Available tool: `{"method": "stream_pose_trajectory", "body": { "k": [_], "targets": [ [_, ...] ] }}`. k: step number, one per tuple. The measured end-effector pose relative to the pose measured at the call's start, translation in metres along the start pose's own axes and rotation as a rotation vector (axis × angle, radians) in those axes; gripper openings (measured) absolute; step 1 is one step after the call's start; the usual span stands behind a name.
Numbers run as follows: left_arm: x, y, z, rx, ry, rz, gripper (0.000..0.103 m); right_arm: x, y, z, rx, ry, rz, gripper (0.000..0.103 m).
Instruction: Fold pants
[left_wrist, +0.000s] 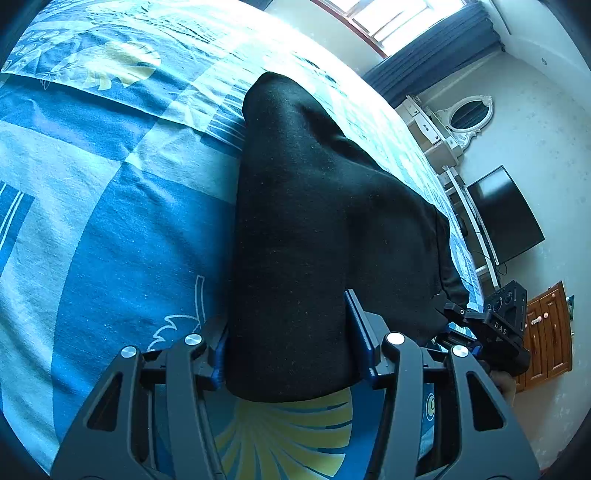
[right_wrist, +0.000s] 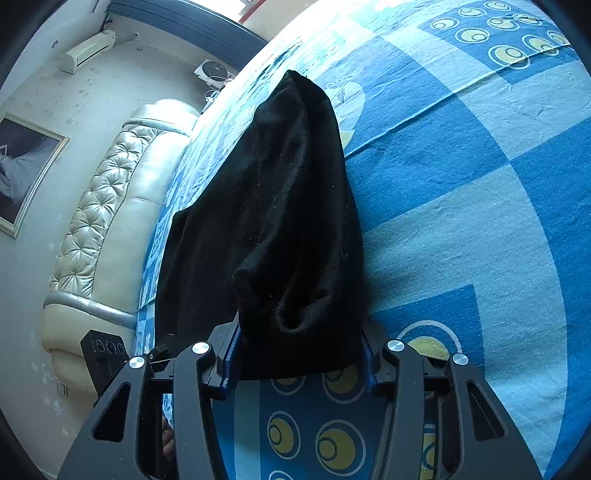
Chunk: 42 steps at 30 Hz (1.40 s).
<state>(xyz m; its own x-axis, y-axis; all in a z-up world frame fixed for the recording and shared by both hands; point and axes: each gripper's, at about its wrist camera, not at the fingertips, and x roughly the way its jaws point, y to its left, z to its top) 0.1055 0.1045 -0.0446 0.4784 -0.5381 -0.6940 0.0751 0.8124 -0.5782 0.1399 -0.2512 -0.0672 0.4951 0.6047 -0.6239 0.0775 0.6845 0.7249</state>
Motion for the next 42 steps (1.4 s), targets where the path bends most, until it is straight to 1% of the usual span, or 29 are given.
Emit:
{"method": "stream_pose_trajectory", "body": {
  "k": [9, 16, 21, 33, 38, 42],
  "targets": [
    [0.0, -0.002, -0.001, 0.02, -0.007, 0.022, 0.05, -0.004, 0.0, 0.0, 0.002, -0.003, 0.017, 0.042],
    [-0.013, -0.004, -0.008, 0.035, -0.01, 0.045, 0.046, -0.012, -0.003, -0.003, 0.0, 0.006, 0.033, 0.04],
    [-0.02, -0.004, -0.013, 0.039, -0.005, 0.06, 0.045, -0.02, -0.005, -0.012, -0.006, 0.021, 0.039, 0.039],
    [-0.044, -0.003, -0.045, 0.033, 0.01, 0.061, 0.045, -0.041, -0.012, -0.053, -0.01, 0.06, 0.044, 0.039],
    [-0.044, -0.001, -0.046, 0.041, 0.005, 0.054, 0.046, -0.039, -0.021, -0.054, 0.016, 0.057, 0.056, 0.039],
    [-0.042, 0.003, -0.045, 0.035, 0.007, 0.04, 0.047, -0.038, -0.021, -0.055, 0.016, 0.058, 0.051, 0.039]
  ]
}}
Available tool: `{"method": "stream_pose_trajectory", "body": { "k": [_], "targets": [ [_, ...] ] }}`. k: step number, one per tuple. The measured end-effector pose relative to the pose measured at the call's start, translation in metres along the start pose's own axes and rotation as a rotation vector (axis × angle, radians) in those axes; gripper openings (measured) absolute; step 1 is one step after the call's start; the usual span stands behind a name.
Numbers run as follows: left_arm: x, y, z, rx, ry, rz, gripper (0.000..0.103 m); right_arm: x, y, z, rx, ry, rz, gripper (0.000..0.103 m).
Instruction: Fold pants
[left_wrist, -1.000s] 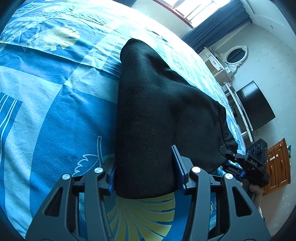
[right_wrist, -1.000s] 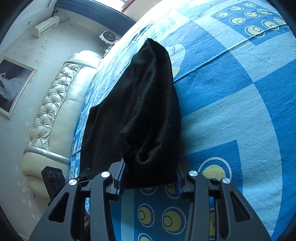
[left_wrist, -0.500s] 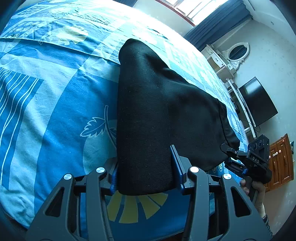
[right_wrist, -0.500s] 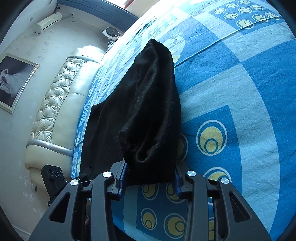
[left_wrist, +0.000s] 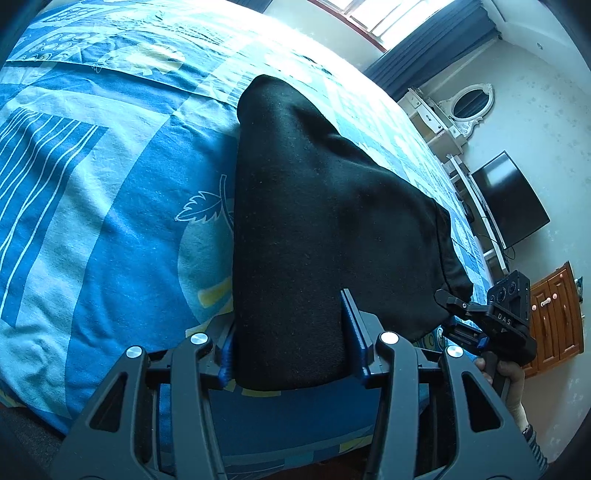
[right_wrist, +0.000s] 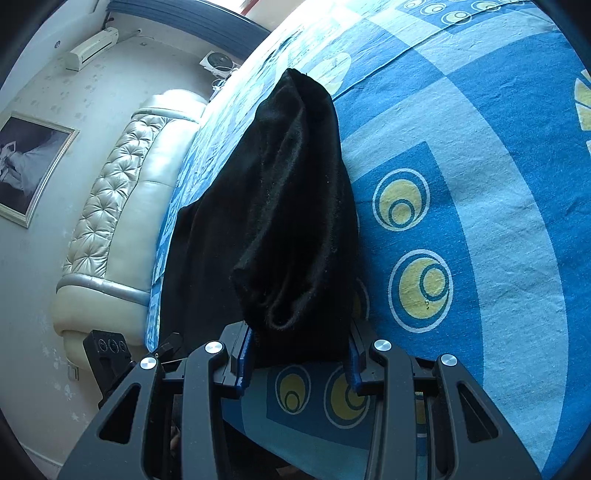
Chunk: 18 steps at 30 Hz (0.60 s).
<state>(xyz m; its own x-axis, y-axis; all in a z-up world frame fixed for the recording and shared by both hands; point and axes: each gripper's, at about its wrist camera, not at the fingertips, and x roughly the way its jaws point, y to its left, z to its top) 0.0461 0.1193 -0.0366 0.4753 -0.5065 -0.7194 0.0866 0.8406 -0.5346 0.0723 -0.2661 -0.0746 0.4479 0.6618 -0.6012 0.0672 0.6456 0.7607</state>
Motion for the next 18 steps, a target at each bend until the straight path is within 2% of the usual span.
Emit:
{"method": "stream_pose_trajectory", "body": {
  "k": [12, 18],
  "targets": [
    [-0.002, 0.0, -0.003, -0.02, 0.009, -0.018, 0.048, -0.001, -0.006, -0.002, 0.021, 0.002, 0.009, 0.042],
    [0.0, 0.004, -0.004, -0.053, 0.019, -0.036, 0.056, -0.002, -0.012, -0.002, 0.044, -0.002, 0.03, 0.045]
  ]
}}
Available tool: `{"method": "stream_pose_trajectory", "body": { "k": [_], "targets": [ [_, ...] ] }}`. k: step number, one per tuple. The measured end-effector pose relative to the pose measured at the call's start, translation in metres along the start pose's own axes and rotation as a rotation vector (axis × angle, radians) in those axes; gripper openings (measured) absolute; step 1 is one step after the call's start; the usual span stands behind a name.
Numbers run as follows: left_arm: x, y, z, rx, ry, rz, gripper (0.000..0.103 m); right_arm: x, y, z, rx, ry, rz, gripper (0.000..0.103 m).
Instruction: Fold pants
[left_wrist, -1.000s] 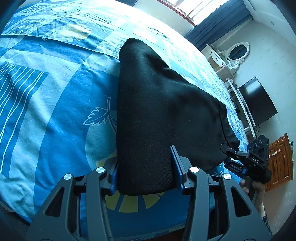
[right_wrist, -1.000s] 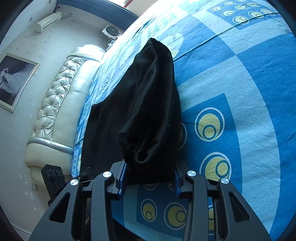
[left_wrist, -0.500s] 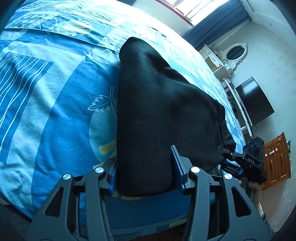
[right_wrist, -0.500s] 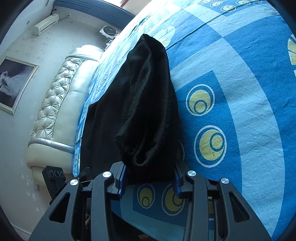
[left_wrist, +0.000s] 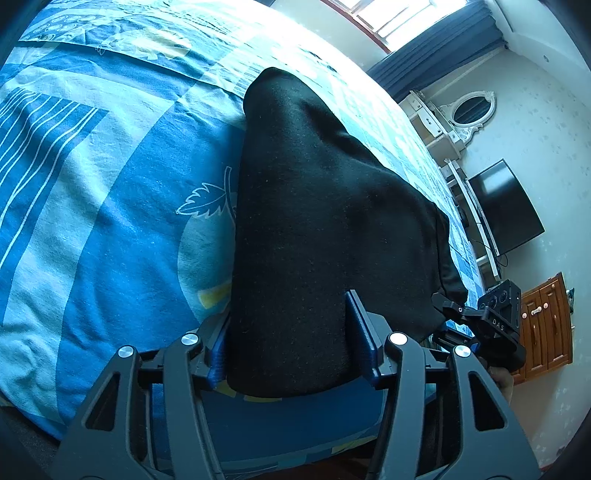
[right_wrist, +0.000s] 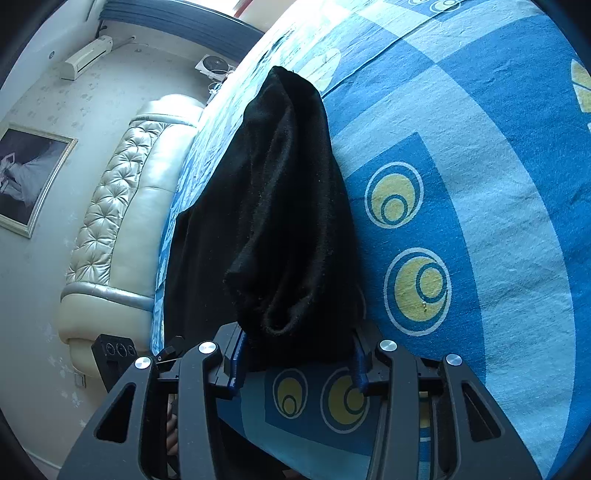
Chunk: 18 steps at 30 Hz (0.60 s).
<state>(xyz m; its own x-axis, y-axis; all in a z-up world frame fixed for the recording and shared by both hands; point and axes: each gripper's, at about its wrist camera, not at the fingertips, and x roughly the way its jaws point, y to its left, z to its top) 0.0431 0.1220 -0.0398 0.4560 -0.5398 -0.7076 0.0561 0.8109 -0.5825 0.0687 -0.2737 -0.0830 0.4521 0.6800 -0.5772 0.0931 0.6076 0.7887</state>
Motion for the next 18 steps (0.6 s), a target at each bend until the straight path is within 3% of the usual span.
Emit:
{"method": "stream_pose_trajectory", "body": {
  "k": [4, 9, 16, 18],
  "targets": [
    [0.002, 0.002, -0.002, -0.018, 0.001, -0.021, 0.069, -0.001, -0.002, -0.001, 0.014, -0.008, 0.035, 0.055],
    [0.002, -0.009, -0.007, 0.036, -0.013, -0.009, 0.083, -0.005, 0.0, -0.002, 0.007, -0.015, 0.066, 0.065],
    [0.004, -0.026, -0.017, 0.137, -0.059, 0.154, 0.093, -0.011, 0.011, -0.011, -0.058, 0.02, -0.004, 0.07],
    [0.004, -0.029, -0.019, 0.133, -0.071, 0.211, 0.1, -0.015, 0.013, -0.015, -0.076, 0.035, -0.032, 0.071]
  ]
}}
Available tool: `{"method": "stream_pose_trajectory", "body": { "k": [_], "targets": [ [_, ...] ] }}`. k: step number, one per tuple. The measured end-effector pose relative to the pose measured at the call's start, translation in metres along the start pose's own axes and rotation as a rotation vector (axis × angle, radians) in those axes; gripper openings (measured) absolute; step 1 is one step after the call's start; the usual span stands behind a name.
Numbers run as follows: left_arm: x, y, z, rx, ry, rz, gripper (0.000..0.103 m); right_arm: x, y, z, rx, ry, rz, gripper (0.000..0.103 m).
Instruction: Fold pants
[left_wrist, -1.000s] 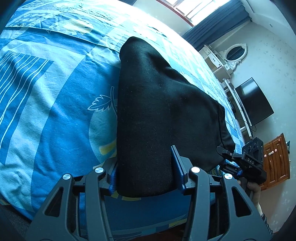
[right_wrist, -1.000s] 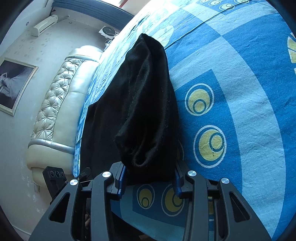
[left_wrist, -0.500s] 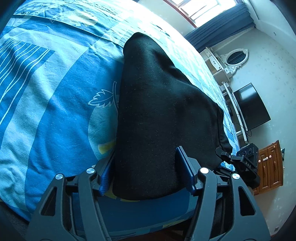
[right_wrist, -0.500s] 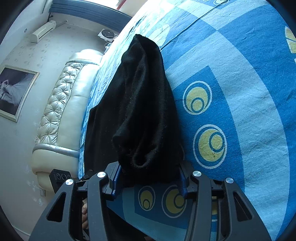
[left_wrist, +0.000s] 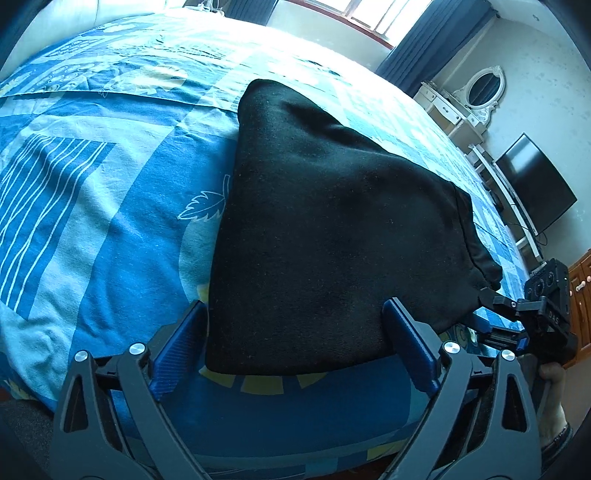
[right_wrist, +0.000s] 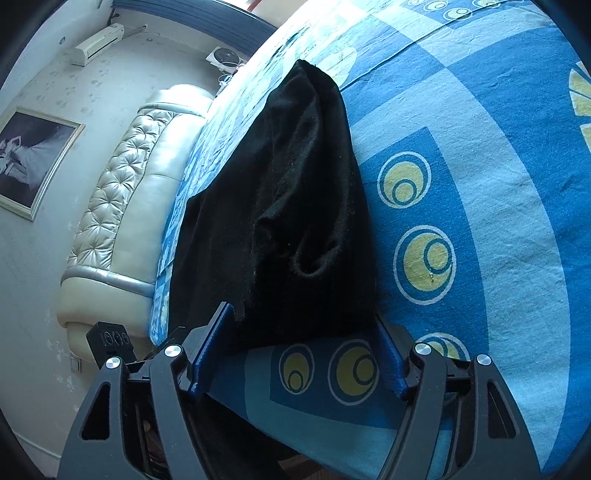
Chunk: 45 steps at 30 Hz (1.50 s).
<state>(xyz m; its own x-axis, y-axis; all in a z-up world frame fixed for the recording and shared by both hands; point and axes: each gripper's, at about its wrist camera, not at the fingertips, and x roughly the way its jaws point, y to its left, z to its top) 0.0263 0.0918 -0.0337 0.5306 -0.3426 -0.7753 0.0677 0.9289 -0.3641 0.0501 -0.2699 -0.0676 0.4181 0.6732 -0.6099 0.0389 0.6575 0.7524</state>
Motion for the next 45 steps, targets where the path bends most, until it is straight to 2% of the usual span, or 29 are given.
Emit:
{"method": "stream_pose_trajectory", "body": {
  "k": [9, 13, 18, 24, 32, 45],
  "targets": [
    [0.0, -0.005, 0.001, -0.02, 0.01, 0.084, 0.101, -0.019, 0.007, -0.015, -0.108, 0.021, -0.135, 0.072],
    [-0.009, -0.025, 0.001, 0.054, -0.018, 0.19, 0.101, -0.022, 0.013, -0.023, -0.183, -0.002, -0.2, 0.073],
    [-0.024, -0.051, -0.006, 0.134, -0.05, 0.251, 0.101, -0.024, 0.015, -0.027, -0.202, -0.032, -0.258, 0.073],
    [-0.036, -0.081, -0.02, 0.27, -0.102, 0.381, 0.101, -0.027, 0.024, -0.025, -0.262, -0.053, -0.312, 0.073],
    [-0.044, -0.086, -0.021, 0.236, -0.106, 0.351, 0.101, -0.03, 0.029, -0.025, -0.281, -0.077, -0.332, 0.076],
    [-0.044, -0.081, -0.019, 0.193, -0.083, 0.359, 0.101, -0.028, 0.036, -0.034, -0.306, -0.067, -0.347, 0.077]
  ]
}}
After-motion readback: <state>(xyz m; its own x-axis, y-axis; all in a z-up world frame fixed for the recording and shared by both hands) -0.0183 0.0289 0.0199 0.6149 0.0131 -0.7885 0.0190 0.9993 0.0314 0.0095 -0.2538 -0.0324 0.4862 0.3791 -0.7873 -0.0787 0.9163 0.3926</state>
